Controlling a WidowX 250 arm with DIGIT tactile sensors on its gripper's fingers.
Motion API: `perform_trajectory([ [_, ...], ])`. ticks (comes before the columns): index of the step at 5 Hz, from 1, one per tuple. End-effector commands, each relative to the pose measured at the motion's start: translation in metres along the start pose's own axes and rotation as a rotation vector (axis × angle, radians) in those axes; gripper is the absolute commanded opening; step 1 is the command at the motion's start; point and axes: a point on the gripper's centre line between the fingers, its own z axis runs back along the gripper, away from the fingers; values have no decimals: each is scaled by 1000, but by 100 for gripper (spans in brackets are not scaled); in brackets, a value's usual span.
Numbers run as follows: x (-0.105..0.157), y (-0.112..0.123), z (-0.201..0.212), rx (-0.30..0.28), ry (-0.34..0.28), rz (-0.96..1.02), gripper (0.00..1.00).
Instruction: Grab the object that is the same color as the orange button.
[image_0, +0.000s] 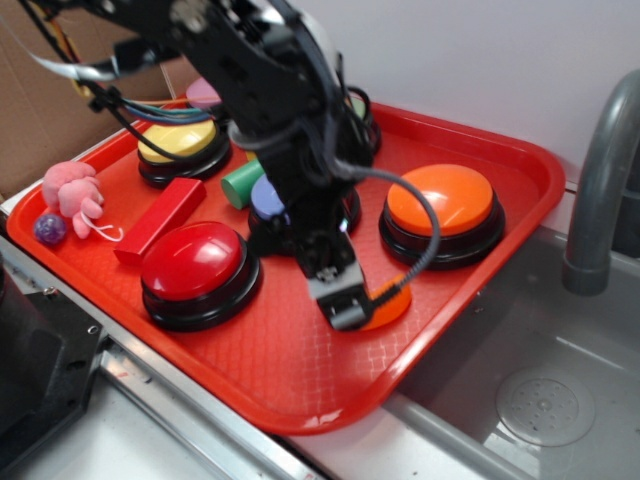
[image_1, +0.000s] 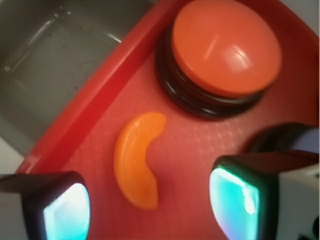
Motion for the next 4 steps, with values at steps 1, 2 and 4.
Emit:
perform_trajectory([
  [1,10,-15,-23,-67,-63,-84,100],
  [2,7,-18,-29,-63,-46,-79,96],
  [4,9,-22,-30,-64,-66,-94,0],
])
